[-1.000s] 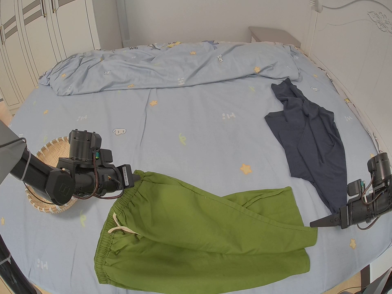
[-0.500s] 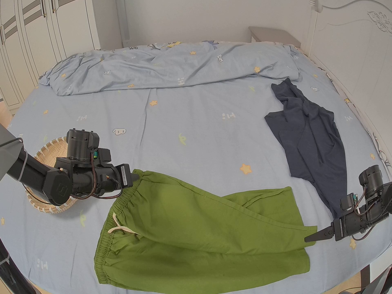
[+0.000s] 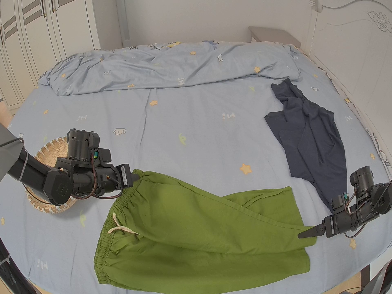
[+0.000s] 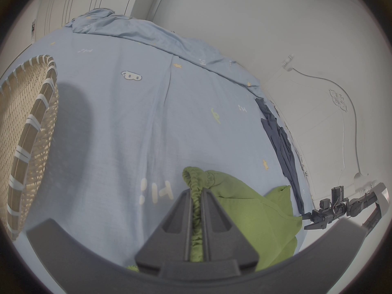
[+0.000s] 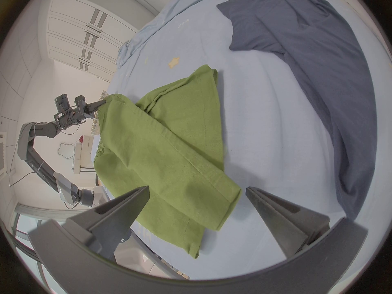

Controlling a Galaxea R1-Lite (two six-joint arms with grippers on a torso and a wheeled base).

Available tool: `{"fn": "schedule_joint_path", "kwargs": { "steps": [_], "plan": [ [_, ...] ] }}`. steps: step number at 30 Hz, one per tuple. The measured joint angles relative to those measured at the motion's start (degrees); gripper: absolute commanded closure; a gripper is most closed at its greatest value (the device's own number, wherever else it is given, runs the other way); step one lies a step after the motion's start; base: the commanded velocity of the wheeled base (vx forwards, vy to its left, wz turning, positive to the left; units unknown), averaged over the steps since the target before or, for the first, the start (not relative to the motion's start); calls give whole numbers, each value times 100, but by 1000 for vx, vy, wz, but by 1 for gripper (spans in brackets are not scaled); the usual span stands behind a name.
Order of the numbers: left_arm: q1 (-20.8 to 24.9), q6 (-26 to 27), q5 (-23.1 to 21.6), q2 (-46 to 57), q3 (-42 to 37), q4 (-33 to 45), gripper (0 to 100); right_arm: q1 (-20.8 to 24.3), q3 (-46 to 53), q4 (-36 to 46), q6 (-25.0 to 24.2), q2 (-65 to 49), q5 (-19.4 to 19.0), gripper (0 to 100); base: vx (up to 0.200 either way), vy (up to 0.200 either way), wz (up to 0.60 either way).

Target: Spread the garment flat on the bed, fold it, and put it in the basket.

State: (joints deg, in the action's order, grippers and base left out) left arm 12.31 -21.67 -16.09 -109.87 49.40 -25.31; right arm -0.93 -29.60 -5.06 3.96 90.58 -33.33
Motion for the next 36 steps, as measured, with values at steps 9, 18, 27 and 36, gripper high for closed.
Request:
{"fn": "schedule_joint_path", "kwargs": {
  "steps": [9, 18, 27, 36],
  "plan": [
    [-2, 0, 0, -21, 18, 0, 100, -9, -16, -38, -2, 127, -17, 100, 0, 0, 0],
    [-27, -2, 22, -16, 5, 2, 100, -9, -5, -51, -17, 123, 5, 100, 0, 0, 0],
    [-284, -20, 66, 325, -84, 5, 100, 641, -597, -299, -79, -201, 1182, 100, 0, 0, 0],
    [-610, -63, 50, 852, -293, 5, 100, 1901, -2183, -356, -412, -434, 2493, 100, 0, 0, 0]
  ]
}}
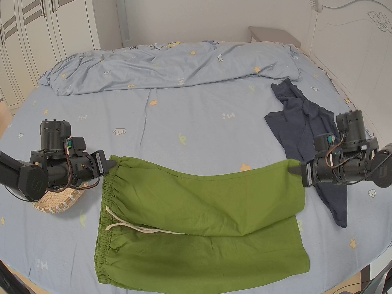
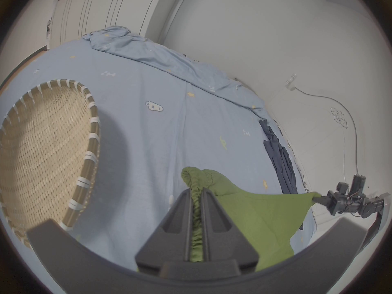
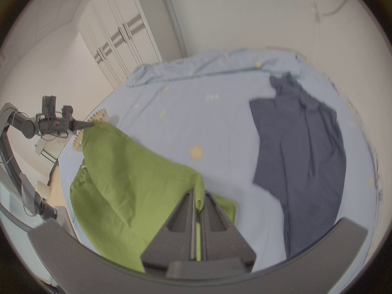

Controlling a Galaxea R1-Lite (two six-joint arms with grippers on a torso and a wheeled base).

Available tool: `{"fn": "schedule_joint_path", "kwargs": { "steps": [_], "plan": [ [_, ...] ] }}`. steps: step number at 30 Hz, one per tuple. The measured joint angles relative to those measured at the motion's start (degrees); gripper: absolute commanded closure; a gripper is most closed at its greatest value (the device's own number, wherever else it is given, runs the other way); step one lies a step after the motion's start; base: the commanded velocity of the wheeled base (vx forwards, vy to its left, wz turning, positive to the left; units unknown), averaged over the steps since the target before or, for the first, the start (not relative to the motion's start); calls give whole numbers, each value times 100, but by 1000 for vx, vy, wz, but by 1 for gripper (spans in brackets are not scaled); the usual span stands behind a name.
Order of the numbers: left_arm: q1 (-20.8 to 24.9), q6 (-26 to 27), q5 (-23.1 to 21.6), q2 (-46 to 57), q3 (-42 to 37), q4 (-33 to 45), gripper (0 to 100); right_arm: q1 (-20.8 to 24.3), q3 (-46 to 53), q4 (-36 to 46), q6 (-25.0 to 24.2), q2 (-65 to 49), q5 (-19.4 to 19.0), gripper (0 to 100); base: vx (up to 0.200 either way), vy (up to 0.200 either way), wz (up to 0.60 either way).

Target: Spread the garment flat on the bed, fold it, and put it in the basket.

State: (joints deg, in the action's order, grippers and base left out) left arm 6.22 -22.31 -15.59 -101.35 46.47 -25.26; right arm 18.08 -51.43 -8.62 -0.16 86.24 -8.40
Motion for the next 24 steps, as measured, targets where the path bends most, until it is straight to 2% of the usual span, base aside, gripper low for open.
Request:
{"fn": "schedule_joint_path", "kwargs": {
  "steps": [4, 10, 17, 24],
  "plan": [
    [-90, -5, -17, 144, -61, 0, 100, 540, -471, 490, -41, -267, 261, 100, 0, 0, 0],
    [-140, -10, -30, 246, -100, -2, 100, 1139, -995, 1341, -52, -837, 395, 100, 0, 0, 0],
    [-165, -10, -30, 284, -111, -2, 100, 1309, -1122, 1469, -62, -1245, 395, 100, 0, 0, 0],
    [-280, -93, -26, 323, -135, -2, 100, 1126, -1187, 1546, -96, -1314, 405, 100, 0, 0, 0]
  ]
}}
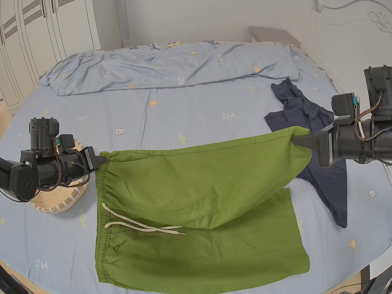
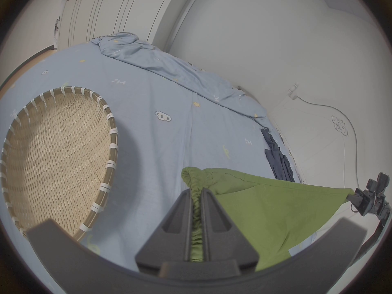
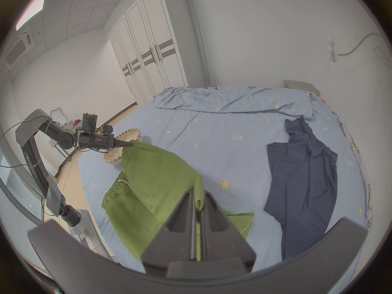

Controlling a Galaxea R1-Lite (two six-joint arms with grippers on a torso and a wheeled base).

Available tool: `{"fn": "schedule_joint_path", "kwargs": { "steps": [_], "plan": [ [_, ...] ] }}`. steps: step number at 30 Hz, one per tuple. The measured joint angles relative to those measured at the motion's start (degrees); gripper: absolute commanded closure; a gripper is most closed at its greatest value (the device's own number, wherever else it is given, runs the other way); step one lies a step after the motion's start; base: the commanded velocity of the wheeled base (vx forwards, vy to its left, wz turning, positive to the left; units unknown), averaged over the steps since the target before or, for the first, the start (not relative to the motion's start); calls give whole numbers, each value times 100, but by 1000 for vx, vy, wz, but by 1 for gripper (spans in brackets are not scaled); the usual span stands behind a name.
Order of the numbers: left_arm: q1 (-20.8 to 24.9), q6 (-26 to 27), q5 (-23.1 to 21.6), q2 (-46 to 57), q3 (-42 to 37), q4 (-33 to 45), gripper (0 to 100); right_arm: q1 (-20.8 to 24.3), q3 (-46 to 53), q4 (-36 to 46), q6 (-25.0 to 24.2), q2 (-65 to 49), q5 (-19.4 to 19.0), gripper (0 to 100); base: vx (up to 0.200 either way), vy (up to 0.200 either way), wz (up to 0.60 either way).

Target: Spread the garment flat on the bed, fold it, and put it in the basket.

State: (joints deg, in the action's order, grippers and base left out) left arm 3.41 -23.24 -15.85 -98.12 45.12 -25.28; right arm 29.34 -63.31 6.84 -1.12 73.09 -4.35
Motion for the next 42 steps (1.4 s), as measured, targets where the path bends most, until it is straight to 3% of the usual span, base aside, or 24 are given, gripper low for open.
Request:
{"fn": "schedule_joint_path", "kwargs": {
  "steps": [10, 15, 26, 33, 42],
  "plan": [
    [-155, -13, 1, 69, -20, 0, 100, -484, -257, -138, -2, 596, -33, 100, 0, 0, 0],
    [-229, 15, 15, 52, 28, -2, 100, -696, -544, -831, 4, 1243, -32, 100, 0, 0, 0],
    [-401, 63, 28, -238, 325, -52, 100, -897, -1586, -1757, 55, 2778, -13, 100, 0, 0, 0],
    [-490, 93, 23, -601, 695, -61, 100, -945, -2172, -1915, 251, 3399, -2, 100, 0, 0, 0],
    [-495, 692, 59, -1139, 1103, -71, 100, -1072, -2675, -1915, 664, 3903, 12, 100, 0, 0, 0]
  ]
}}
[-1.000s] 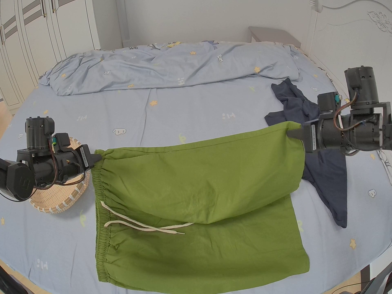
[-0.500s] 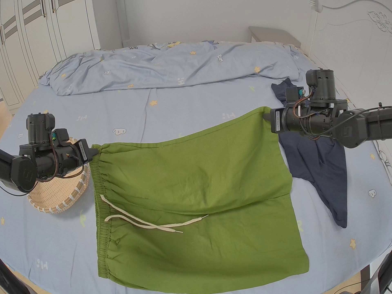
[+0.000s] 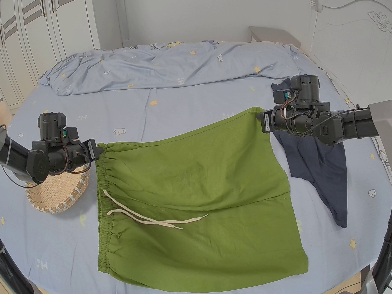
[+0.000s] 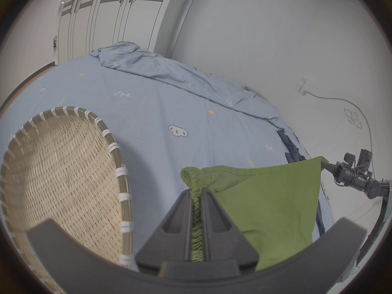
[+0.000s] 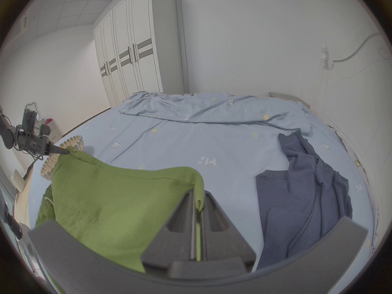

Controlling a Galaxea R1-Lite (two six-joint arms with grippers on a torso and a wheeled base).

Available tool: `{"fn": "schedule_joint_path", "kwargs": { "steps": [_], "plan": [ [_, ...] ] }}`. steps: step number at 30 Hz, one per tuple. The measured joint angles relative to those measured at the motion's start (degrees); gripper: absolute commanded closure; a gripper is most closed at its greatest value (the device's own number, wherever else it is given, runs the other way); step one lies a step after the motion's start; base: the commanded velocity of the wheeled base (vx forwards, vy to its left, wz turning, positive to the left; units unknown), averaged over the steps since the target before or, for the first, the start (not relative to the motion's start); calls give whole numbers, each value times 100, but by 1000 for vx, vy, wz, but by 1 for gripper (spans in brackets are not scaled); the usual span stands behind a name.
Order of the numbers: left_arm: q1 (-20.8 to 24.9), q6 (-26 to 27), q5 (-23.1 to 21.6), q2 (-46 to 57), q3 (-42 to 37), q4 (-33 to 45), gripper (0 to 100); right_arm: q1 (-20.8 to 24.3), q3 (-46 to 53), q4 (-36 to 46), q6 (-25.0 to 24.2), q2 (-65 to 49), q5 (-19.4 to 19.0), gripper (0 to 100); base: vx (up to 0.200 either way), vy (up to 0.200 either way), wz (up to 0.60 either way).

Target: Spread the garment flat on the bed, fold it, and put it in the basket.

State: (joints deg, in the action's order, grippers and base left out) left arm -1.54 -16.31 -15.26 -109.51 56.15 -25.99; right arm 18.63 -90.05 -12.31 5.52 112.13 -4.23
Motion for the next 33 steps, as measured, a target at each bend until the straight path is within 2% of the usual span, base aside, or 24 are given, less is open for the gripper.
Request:
{"fn": "schedule_joint_path", "kwargs": {
  "steps": [20, 32, 33],
  "plan": [
    [-157, 44, 172, -857, 936, -4, 100, -319, -702, 35, 96, 777, -1, 100, 0, 0, 0],
    [-149, 238, 336, -1102, 1072, -9, 100, -400, -768, 24, 96, 986, -6, 100, 0, 0, 0],
    [-138, 235, 358, -1113, 1072, -9, 100, -402, -768, 27, 96, 997, -4, 0, 0, 0, 0]
  ]
}}
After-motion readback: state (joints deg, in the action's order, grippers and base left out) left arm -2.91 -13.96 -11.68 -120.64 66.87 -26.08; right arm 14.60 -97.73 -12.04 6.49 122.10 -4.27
